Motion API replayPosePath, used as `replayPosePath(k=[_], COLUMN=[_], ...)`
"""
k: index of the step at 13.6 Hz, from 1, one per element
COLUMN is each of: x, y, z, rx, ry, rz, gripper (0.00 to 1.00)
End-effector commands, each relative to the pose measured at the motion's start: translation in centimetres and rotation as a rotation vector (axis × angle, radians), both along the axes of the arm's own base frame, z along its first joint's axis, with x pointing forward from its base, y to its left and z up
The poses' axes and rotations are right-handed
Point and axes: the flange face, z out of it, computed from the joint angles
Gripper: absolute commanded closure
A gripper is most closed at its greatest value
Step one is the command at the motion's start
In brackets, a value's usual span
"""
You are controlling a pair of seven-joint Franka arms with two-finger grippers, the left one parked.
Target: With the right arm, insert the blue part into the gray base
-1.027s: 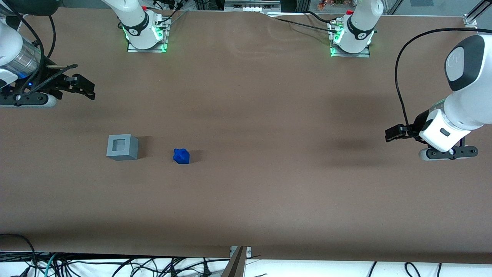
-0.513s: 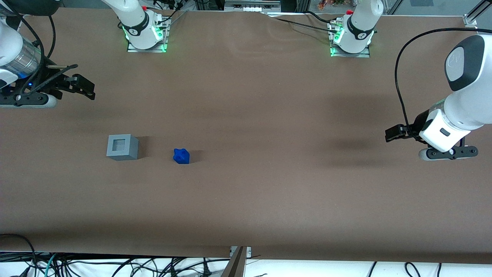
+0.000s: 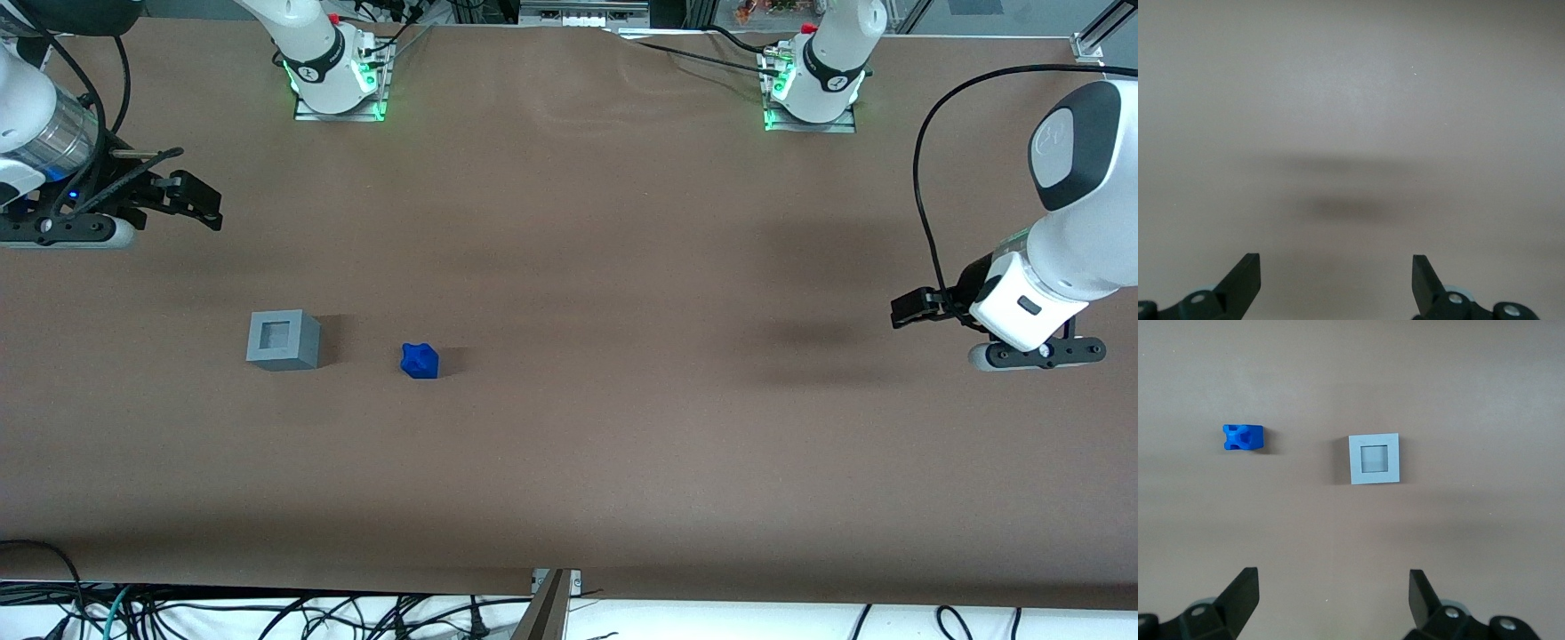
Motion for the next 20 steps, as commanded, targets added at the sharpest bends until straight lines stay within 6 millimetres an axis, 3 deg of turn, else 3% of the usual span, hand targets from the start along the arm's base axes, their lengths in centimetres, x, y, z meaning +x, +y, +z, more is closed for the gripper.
replayPosePath(k=[1,4,8,11,20], x=[-0.5,-0.2,1.6,2.1,3.8], y=[0.1,2.2,10.6,14.4,15.4], z=[0.2,-2.1,-8.7,-11.4,-14.9], rx=[-0.010,-0.003,0.018,0.025,0.036], ry=[-0.001,0.000,-0.032,-0.040,-0.046], rz=[0.017,0.033,0.009,0.009,0.008], gripper=[0.01,0.01,0.01,0.01,0.01])
